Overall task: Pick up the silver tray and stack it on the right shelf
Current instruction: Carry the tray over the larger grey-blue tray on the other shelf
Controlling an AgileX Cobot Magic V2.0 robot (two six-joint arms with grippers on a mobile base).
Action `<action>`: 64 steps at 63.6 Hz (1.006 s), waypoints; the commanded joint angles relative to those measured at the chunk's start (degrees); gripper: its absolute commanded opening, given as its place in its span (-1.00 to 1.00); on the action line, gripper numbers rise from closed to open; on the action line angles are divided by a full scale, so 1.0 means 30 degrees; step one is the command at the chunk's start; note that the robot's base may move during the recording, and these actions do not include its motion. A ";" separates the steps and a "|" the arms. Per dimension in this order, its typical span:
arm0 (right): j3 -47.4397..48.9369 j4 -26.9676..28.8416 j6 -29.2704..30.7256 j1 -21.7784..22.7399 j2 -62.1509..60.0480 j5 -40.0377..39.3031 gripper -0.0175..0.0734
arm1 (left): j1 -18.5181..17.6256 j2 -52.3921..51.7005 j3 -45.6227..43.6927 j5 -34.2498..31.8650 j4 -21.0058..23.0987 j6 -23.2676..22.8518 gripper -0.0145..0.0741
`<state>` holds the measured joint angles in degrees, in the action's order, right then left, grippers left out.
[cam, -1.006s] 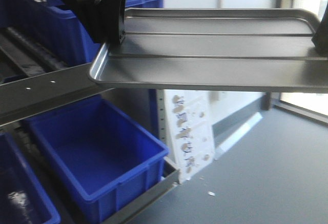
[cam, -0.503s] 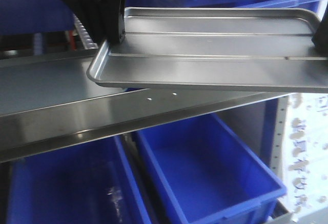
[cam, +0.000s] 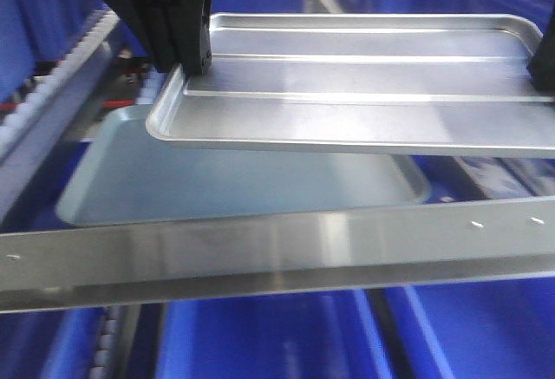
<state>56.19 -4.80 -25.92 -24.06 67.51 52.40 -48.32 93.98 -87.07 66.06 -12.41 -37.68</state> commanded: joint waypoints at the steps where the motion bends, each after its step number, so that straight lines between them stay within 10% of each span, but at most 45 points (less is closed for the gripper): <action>1: 0.0568 -0.0409 0.0426 0.0009 -0.0505 -0.0921 -0.49 | -0.0140 -0.0873 -0.0581 -0.0109 -0.0407 0.0282 -0.88; 64: 0.0568 -0.0409 0.0426 0.0009 -0.0505 -0.0921 -0.49 | -0.0140 -0.0873 -0.0581 -0.0109 -0.0407 0.0282 -0.88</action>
<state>56.19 -4.80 -25.92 -24.06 67.51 52.40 -48.32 93.98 -87.07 66.14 -12.41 -37.68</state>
